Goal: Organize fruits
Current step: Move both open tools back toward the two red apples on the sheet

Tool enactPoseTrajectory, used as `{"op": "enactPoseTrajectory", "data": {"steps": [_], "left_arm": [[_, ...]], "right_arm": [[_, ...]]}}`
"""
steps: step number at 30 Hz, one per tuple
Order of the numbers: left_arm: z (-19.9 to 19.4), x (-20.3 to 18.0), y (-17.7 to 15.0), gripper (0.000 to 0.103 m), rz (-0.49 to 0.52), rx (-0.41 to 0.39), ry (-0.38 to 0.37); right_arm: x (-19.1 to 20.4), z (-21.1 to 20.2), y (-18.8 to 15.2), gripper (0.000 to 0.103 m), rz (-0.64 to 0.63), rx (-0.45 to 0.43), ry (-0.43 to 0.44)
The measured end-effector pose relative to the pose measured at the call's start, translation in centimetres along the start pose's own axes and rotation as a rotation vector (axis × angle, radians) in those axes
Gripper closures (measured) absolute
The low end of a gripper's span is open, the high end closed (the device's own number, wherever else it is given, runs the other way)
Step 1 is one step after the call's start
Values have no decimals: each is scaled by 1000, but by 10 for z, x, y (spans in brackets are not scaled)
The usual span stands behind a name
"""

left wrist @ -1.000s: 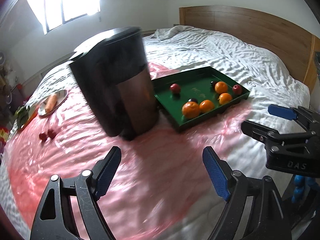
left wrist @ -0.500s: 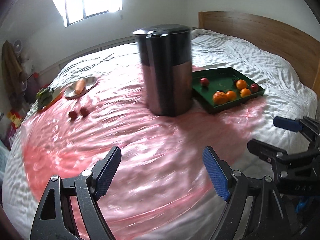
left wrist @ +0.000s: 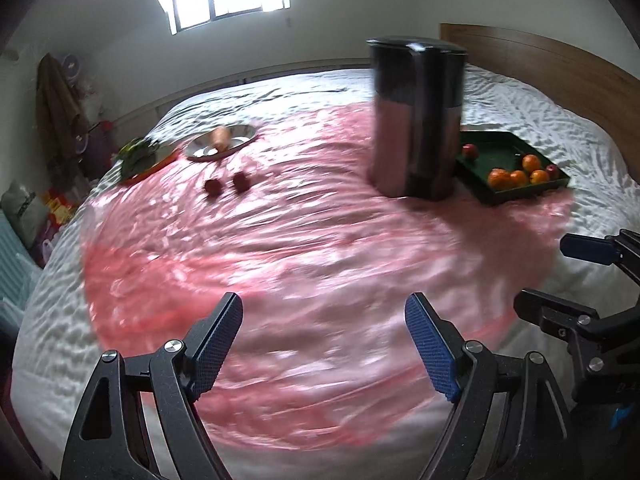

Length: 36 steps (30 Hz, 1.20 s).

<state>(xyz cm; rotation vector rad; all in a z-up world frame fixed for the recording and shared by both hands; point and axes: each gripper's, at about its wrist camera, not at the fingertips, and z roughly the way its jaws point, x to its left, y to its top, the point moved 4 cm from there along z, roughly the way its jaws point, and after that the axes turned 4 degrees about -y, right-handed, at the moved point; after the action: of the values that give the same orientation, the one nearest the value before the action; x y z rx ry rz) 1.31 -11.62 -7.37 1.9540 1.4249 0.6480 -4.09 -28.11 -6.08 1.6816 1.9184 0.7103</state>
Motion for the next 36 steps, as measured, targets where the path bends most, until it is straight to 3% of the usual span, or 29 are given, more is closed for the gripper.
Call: {"op": "enactPoseTrajectory", "data": {"steps": [9, 19, 26, 36], "left_arm": [[11, 65, 3, 24, -45, 12, 52], [40, 138, 36, 24, -76, 39, 41], [80, 177, 69, 24, -60, 66, 36], [149, 199, 97, 27, 14, 102, -19]], "right_arm": [[47, 20, 34, 0, -72, -20, 90], [90, 58, 77, 0, -148, -28, 177], [109, 97, 115, 0, -179, -29, 222], [131, 174, 157, 0, -223, -2, 273]]}}
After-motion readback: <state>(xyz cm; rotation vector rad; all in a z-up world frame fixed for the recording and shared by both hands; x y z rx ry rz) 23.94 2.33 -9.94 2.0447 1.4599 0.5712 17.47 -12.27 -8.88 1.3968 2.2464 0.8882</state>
